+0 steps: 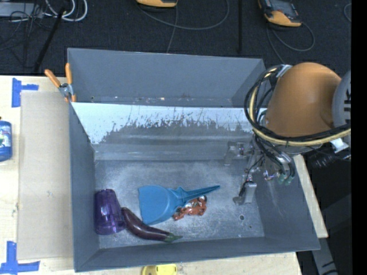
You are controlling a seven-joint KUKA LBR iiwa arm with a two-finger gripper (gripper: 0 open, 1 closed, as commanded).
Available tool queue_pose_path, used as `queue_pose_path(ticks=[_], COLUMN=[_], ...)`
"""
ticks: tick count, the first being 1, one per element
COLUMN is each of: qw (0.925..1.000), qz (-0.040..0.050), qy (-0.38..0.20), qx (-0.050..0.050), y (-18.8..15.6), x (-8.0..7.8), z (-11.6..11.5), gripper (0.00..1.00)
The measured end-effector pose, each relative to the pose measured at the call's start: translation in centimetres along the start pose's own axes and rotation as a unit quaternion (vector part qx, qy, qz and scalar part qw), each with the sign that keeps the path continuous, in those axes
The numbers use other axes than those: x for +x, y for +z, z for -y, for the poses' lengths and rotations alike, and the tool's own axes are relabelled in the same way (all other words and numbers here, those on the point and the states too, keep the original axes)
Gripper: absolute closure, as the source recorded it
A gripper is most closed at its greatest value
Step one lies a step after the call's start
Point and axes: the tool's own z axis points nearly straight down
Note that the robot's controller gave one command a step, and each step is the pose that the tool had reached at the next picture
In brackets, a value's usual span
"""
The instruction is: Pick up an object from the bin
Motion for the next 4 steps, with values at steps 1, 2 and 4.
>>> queue_pose_path(ticks=[1,2,4], qw=[1.0000,0.9996,0.9981], qz=[0.0041,0.0082,0.0043], qy=[0.000,-0.026,-0.061], qx=[0.000,0.001,0.000], y=[-0.4,4.4,12.4], x=[-0.1,-1.8,-3.1], z=[0.0,-2.2,-3.5], gripper=[0.00,0.00,0.00])
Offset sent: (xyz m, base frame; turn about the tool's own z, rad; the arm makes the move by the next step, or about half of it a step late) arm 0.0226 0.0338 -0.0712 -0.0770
